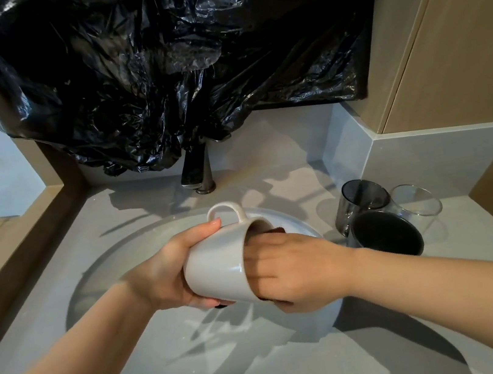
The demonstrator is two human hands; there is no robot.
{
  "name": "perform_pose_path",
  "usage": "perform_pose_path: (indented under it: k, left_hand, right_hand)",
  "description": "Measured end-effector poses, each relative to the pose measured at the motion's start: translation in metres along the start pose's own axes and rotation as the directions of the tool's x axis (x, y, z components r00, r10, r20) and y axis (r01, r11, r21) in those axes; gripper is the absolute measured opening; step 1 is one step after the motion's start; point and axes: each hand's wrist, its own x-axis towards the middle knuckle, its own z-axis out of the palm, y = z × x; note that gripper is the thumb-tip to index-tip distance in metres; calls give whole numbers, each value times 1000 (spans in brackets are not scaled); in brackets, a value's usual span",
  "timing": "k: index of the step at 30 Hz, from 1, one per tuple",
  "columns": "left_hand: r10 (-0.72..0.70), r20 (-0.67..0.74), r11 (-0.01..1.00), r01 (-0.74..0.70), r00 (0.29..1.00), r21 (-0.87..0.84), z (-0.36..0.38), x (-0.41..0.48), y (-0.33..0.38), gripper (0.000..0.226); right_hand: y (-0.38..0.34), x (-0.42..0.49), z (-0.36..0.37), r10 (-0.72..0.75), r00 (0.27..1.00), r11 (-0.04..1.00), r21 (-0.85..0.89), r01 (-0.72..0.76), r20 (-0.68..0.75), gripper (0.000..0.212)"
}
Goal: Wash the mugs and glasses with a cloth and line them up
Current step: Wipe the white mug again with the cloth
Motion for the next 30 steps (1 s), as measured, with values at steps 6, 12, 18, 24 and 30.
perform_pose_path:
  k: [6, 12, 18, 24, 30]
  left_hand:
    - [64, -5, 994, -64, 998, 93, 1, -1, -6, 49]
    - [206, -47, 977, -208, 977, -47, 8, 7, -10, 41]
    - [478, -124, 877, -481, 870, 8, 17, 21, -24, 49]
    - [504, 74, 847, -509, 861, 152, -5, 22, -23, 87]
    - [241, 46, 963, -233, 969, -136, 7, 21, -12, 80]
  right_hand:
    - [4, -5, 14, -69, 998, 958, -280, 63, -11, 14]
    - [-23, 16, -7, 622, 642, 579, 288, -762, 448, 18]
    - [-18, 23, -2, 652, 206, -521, 629, -577, 729, 56]
    - [-19, 22, -6, 723, 205, -572, 738, -359, 660, 42]
    - [-25, 26, -13, 736, 325, -2, 483, -876, 593, 29]
